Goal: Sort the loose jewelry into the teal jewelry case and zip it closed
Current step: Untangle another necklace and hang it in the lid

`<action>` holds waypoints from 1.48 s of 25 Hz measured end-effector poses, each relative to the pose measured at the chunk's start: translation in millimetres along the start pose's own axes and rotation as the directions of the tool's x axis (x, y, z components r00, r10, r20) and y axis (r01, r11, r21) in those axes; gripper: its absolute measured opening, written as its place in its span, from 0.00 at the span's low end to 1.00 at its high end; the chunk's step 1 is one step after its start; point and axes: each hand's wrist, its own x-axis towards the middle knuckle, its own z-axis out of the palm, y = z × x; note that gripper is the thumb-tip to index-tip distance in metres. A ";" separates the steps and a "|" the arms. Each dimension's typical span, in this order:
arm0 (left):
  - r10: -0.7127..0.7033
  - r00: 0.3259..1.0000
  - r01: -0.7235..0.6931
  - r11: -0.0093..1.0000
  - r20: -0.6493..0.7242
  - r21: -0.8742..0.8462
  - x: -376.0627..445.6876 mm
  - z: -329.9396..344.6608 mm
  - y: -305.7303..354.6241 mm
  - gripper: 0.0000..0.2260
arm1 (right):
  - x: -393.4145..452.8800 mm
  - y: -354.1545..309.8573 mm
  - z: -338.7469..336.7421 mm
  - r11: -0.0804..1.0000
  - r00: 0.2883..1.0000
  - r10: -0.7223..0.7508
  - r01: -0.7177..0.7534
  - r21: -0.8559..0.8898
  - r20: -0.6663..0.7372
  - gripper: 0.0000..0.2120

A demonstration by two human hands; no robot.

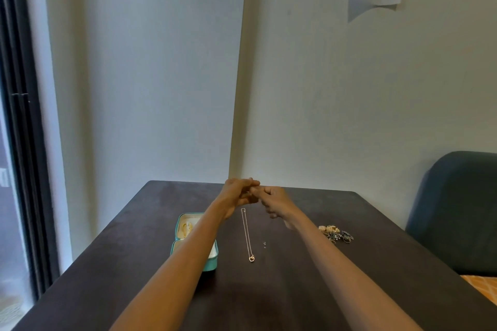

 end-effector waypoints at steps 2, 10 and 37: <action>-0.077 0.992 0.067 0.992 0.098 0.103 -4.8 0.8 2.6 0.14 | -0.6 -5.9 -4.7 0.999 0.999 -0.017 0.019 0.044 -0.045 0.13; -0.169 0.964 0.190 0.978 0.204 -0.086 -9.5 -3.0 -0.4 0.11 | 0.0 6.9 -11.0 0.987 0.961 0.056 -0.013 0.158 -0.270 0.11; -0.271 0.949 0.282 0.958 0.162 -0.049 -4.0 -10.2 -27.9 0.12 | -13.6 29.8 19.6 0.960 0.988 0.003 0.041 0.277 -0.157 0.05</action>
